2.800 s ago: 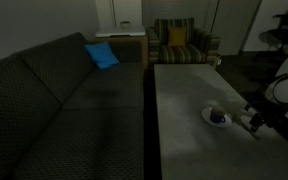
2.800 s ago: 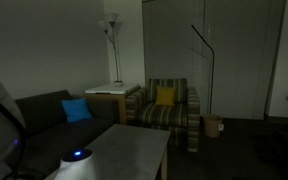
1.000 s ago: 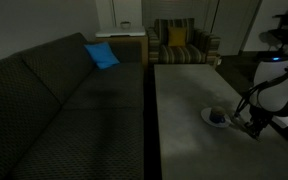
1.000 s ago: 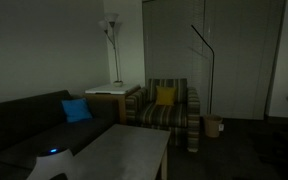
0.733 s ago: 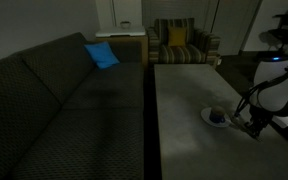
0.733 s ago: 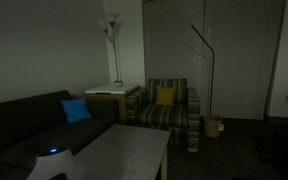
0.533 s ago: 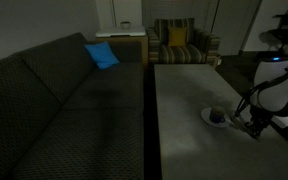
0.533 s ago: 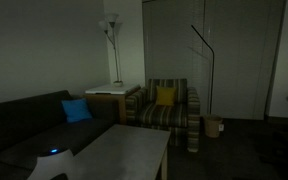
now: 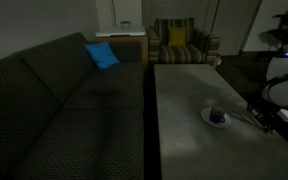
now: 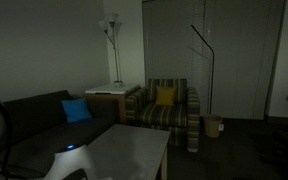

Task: Move the spoon to the left

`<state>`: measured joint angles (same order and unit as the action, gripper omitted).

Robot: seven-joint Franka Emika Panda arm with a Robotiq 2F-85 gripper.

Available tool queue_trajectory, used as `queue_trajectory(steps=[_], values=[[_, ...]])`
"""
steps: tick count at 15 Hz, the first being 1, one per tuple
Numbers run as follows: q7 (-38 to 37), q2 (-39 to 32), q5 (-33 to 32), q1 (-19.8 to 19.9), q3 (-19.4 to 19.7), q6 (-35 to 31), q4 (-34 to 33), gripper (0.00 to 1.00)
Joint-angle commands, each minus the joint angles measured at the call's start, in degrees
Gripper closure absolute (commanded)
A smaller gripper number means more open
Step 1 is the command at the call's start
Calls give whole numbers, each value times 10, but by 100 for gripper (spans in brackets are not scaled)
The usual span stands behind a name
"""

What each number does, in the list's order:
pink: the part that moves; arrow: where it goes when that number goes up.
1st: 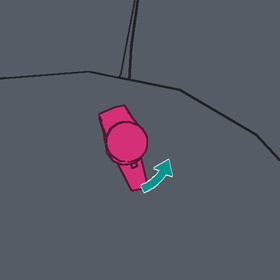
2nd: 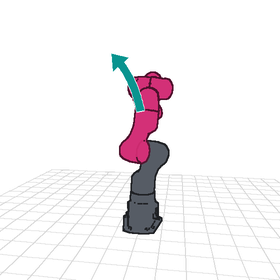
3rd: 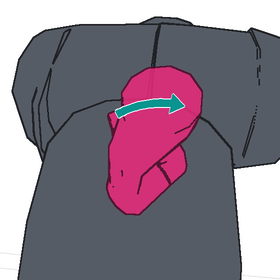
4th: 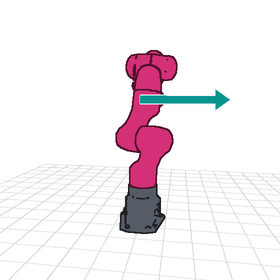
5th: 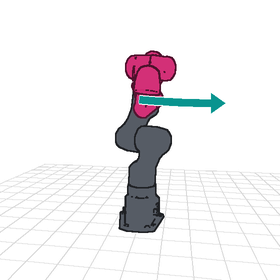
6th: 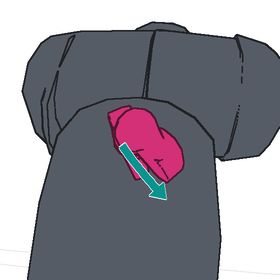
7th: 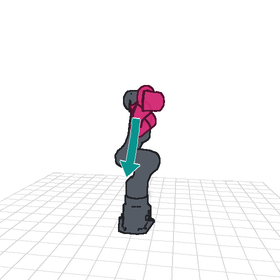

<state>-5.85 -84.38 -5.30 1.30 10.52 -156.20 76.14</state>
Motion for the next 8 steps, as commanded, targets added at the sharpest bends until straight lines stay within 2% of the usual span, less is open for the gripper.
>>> queue_trajectory(steps=[1, 4, 8], values=[[-27, 0, 9, 4, 11, -16, -13, 96], [-34, 1, -3, -10, 29, -77, -12, 96], [-28, -1, -4, -37, 50, -207, 12, 96]])
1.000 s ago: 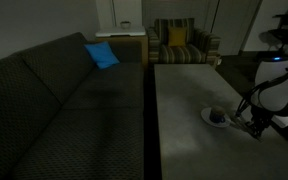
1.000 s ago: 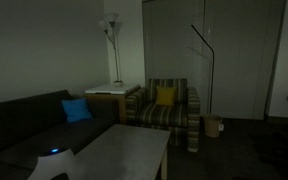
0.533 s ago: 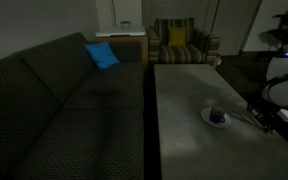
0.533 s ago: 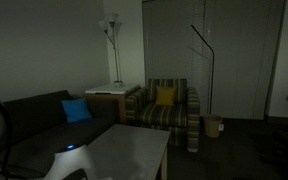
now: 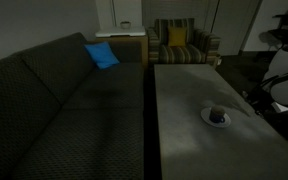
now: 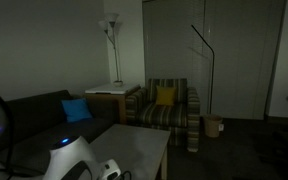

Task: Move the spoon to the left

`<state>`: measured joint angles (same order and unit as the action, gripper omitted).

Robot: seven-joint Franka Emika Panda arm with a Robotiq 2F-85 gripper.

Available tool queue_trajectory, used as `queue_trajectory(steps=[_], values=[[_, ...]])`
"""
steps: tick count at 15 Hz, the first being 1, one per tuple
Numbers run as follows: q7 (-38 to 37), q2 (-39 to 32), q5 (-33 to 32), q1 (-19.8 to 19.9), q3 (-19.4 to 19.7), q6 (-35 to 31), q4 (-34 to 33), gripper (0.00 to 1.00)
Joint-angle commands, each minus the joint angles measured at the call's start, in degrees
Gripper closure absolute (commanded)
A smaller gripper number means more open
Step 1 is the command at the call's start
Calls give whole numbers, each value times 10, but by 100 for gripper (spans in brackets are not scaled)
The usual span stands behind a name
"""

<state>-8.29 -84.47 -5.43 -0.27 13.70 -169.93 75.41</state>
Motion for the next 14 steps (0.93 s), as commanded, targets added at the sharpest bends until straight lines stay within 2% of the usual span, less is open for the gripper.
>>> queue_trajectory(steps=[1, 5, 8, 9, 12, 14], values=[[3, 0, -1, -24, 17, -91, 22, 96], [22, -1, 8, -41, 23, -149, 26, 96], [43, -1, 7, -38, 12, -181, 25, 96], [38, 2, -15, -31, 3, -186, 26, 96], [55, 24, -36, -26, -11, -173, 44, 96], [78, 52, -64, -10, -39, -150, 66, 96]])
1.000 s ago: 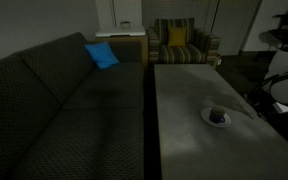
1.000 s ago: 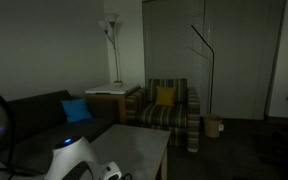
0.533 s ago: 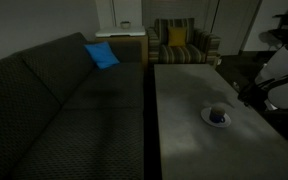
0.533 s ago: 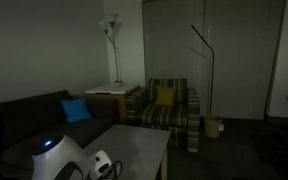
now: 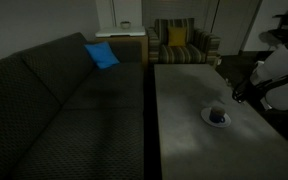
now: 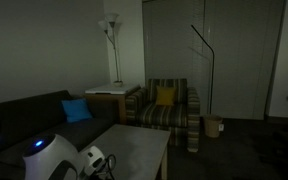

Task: Move the spoon to the left

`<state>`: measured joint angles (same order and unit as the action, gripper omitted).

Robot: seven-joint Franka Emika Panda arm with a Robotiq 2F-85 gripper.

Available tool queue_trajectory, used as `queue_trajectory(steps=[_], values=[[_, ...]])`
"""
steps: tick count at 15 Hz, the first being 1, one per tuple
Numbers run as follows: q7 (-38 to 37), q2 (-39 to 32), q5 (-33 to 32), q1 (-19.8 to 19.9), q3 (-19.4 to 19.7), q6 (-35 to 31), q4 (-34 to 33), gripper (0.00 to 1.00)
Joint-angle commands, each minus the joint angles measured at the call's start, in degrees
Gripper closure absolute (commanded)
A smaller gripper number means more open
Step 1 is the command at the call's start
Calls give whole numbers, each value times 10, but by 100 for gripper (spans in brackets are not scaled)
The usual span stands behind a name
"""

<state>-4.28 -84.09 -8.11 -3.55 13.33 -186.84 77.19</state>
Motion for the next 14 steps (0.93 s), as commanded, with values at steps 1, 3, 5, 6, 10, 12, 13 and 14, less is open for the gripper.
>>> queue_trajectory(steps=[1, 3, 5, 6, 10, 12, 13, 14], values=[[41, 59, -45, 21, -35, 24, 57, 96], [34, 78, -46, 2, -14, 24, 77, 96], [38, 107, -48, -3, -9, 31, 102, 96], [43, 119, -52, -1, -12, 37, 111, 96], [157, 181, -81, 52, -100, 90, 158, 96], [200, 199, -96, 70, -136, 122, 174, 96], [222, 207, -102, 80, -155, 140, 182, 96], [241, 211, -107, 82, -165, 153, 189, 96]])
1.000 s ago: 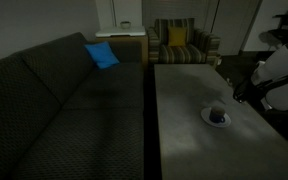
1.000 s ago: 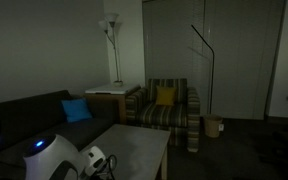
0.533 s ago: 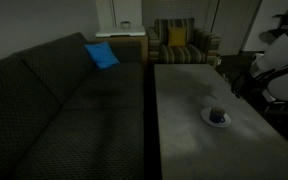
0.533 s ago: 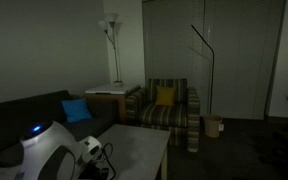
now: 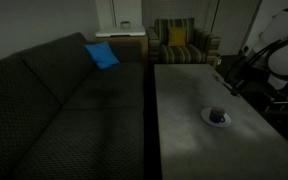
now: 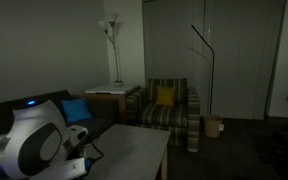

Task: Move the spoon to the left

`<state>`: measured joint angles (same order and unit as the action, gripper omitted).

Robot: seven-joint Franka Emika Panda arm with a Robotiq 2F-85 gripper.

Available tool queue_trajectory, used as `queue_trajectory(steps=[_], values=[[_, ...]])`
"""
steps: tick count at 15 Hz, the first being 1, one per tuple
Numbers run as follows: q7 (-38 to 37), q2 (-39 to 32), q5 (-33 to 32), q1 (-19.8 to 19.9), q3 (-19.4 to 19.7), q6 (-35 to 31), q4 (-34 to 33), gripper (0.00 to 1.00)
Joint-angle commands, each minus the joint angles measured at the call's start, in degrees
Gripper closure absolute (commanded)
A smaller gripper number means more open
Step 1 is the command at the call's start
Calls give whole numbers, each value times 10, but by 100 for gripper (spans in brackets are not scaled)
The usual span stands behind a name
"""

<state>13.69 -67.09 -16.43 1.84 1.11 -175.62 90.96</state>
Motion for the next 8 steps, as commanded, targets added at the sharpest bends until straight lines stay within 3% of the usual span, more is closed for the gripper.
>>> queue_trajectory(steps=[1, 5, 8], values=[[82, 46, -28, 31, -54, 56, 58, 96], [162, 35, -47, 42, -91, 86, 82, 96], [204, 7, -71, 29, -88, 73, 83, 96]])
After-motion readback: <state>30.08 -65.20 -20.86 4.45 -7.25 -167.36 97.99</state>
